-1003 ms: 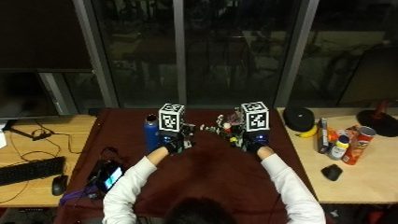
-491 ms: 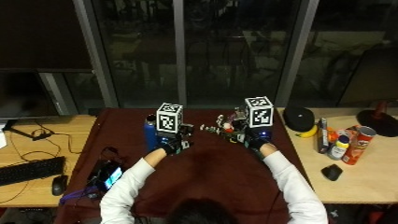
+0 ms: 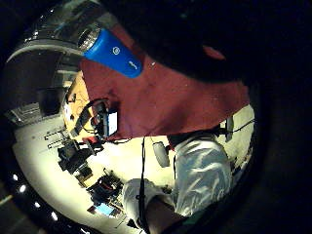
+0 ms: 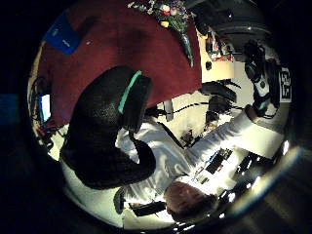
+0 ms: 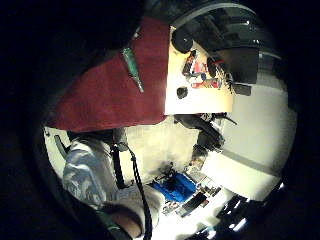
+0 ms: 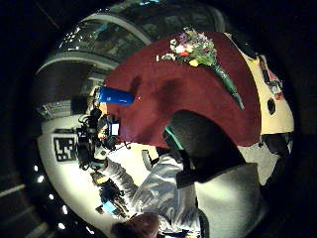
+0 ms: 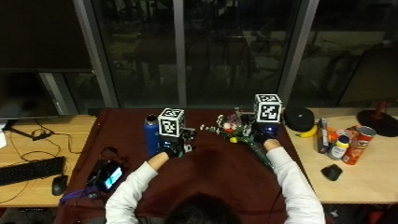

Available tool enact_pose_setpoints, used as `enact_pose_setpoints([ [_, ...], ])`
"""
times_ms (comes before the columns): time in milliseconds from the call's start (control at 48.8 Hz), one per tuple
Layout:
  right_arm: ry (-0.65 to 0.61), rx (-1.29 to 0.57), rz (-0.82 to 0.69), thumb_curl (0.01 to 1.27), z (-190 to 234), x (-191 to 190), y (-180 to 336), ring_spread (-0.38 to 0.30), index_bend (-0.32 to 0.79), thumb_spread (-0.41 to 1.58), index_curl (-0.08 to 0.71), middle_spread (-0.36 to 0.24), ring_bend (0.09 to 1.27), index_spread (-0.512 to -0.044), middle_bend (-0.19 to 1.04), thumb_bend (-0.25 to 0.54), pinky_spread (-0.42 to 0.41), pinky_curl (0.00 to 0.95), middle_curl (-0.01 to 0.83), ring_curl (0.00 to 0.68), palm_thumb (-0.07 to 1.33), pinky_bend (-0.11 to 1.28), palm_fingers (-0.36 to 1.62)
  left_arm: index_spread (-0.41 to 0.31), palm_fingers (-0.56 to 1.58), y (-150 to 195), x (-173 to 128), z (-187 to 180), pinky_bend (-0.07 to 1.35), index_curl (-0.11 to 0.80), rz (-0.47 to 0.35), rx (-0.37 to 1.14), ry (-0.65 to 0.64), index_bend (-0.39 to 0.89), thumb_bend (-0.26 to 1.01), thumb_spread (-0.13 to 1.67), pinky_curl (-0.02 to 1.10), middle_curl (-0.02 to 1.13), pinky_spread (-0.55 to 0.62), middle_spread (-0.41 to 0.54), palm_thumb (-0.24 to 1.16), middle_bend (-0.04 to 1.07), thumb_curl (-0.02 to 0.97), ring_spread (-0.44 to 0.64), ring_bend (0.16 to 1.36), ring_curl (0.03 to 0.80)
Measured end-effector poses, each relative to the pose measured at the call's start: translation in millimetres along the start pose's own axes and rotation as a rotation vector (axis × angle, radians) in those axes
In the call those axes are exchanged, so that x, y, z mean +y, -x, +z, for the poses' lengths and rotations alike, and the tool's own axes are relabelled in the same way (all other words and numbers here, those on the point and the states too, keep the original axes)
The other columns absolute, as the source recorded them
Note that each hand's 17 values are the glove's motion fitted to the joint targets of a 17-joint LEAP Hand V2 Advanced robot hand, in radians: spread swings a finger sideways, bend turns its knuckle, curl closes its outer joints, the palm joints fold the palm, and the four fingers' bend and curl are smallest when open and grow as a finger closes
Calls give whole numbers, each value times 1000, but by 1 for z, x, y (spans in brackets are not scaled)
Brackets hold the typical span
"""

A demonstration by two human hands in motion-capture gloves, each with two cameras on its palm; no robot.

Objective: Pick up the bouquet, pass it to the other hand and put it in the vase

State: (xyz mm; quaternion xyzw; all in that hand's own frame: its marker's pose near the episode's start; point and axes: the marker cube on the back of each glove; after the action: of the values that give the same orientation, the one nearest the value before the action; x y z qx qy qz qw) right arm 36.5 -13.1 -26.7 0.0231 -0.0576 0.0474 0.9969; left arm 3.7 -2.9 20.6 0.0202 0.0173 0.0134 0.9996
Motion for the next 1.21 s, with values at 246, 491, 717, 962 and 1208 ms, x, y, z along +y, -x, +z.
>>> enact_pose_setpoints([
  [246,-37,-86,133,284,-1,-26,-46,21,41,1103,127,25,574,-192,215,-19,241,389,368,369,502,549,513,130,219,-1,1,4,505,248,5,-4,-11,141,-18,1169,321,283,364,303,227,186,257,406,597,254],
  [491,-57,-207,178,296,10,-56,-86,6,40,1060,101,5,615,-183,297,-35,243,386,404,380,464,568,511,130,214,-2,0,8,499,257,17,0,-16,141,-18,1170,328,297,362,294,225,184,266,406,600,259],
  [717,-20,-255,308,307,51,-99,-124,-5,62,1033,98,-15,622,-209,281,-28,249,388,407,383,444,607,457,130,213,-3,-4,9,497,262,12,-2,-17,140,-18,1167,333,304,362,292,237,182,273,404,604,263],
  [962,61,-306,365,317,98,-125,-148,-2,61,1021,98,-14,631,-209,293,-25,251,382,413,380,449,627,443,130,212,-4,-11,12,496,265,19,4,-29,140,-19,1166,336,309,362,291,237,184,276,403,605,267],
  [1208,209,-356,422,324,148,-133,-162,1,54,1007,87,-20,640,-201,310,-25,250,381,420,384,454,655,411,128,208,-2,-16,16,497,263,9,12,-14,135,-18,1172,340,313,362,290,239,186,278,402,607,271],
])
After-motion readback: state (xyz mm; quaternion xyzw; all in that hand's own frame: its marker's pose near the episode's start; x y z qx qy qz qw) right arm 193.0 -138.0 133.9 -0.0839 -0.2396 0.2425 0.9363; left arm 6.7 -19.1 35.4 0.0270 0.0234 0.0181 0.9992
